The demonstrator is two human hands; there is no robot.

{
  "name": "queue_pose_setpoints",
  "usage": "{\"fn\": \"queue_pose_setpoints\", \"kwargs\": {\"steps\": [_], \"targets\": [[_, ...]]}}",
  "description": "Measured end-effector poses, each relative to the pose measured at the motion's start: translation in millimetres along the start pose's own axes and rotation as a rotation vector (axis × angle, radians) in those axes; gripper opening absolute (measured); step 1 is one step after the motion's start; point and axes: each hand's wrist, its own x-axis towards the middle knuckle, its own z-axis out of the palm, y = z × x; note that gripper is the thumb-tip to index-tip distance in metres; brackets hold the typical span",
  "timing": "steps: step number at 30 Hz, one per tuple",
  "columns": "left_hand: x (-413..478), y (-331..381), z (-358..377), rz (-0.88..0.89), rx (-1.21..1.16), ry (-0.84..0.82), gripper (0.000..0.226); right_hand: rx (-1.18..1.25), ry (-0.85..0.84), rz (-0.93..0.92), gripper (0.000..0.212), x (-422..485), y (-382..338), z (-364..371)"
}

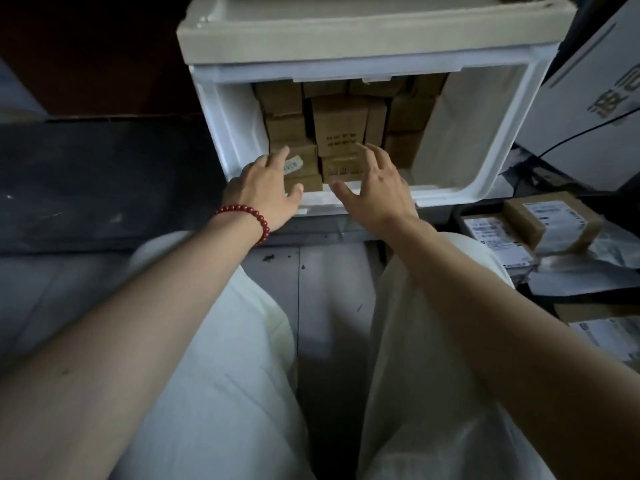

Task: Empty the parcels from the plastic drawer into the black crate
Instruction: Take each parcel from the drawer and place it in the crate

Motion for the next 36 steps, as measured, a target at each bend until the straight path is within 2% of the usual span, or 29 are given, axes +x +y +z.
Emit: {"fn": "queue_pose_setpoints", "kwargs": {"steps": [3, 9, 12, 18, 26, 32, 36], "targets": [[18, 4, 11, 0.050, 0.013, -0.005, 0.067, 0.010, -0.006, 0.004, 0.071, 12, 8, 4], [66, 5, 30, 0.026, -0.101, -0.021, 0.074, 0.138, 0.039, 0.136, 0.070, 47, 32, 9], [92, 6, 43, 0.029, -0.082, -0.018, 0.076, 0.159, 0.045, 0.203, 0.068, 67, 45, 16], [139, 0, 67, -0.072, -0.017, -0.089, 0.082, 0.237, 0.089, 0.300, 0.065, 102, 61, 38], [175, 6, 76, -0.136, -0.257, 0.015, 0.081, 0.478, 0.141, 0.297, 0.063, 142, 57, 58], [180, 8, 88, -0.100, -0.275, -0.010, 0.082, 0.498, 0.141, 0.288, 0.067, 157, 61, 60], [186, 13, 88, -0.111, -0.320, 0.051, 0.084, 0.487, 0.148, 0.269, 0.068, 163, 61, 55]]}}
